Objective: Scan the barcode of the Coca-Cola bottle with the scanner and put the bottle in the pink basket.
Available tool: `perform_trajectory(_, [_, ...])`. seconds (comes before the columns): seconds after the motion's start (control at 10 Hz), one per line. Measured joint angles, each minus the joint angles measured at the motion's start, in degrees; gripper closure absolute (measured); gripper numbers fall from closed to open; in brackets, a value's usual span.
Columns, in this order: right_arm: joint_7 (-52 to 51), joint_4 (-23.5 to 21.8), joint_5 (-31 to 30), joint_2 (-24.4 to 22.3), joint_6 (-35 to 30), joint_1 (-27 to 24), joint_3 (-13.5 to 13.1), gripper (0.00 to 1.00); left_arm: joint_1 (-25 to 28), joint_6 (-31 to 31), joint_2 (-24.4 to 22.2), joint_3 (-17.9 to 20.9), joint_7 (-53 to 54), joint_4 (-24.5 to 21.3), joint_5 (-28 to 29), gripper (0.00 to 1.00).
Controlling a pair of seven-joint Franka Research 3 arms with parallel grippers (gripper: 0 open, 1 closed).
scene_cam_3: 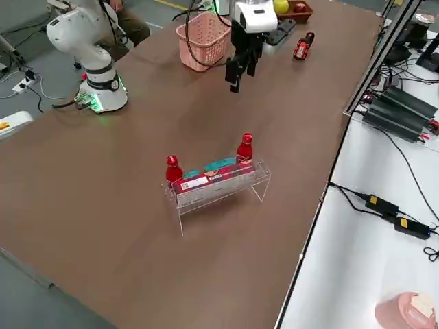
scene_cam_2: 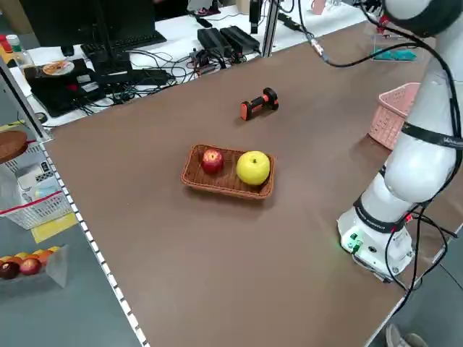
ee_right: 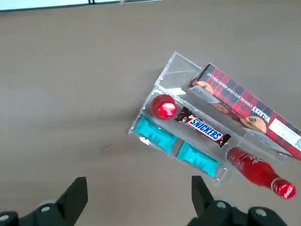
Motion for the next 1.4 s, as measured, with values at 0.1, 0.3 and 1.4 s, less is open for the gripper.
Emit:
perform_trajectory(0.1, [-0.06, 0.59, 0.0, 1.44, 1.18, -0.49, 0.01, 0.02, -0.99, 2.64, 2.19, 0.01, -8.07, 0.01, -0.03, 0.0])
perform_trajectory(0.3, [-0.08, 2.31, -0.01, 5.62, 3.53, -0.98, 0.02, 0.03, -3.39, 8.26, 5.86, 0.14, -24.26, 0.02, -0.03, 0.0])
perform_trajectory(1.4, [-0.2, 3.0, 0.02, 15.78, 8.27, -2.96, 0.57, 0.29, -7.48, 35.25, 18.92, -1.65, -55.41, -10.59, 13.89, 0.0])
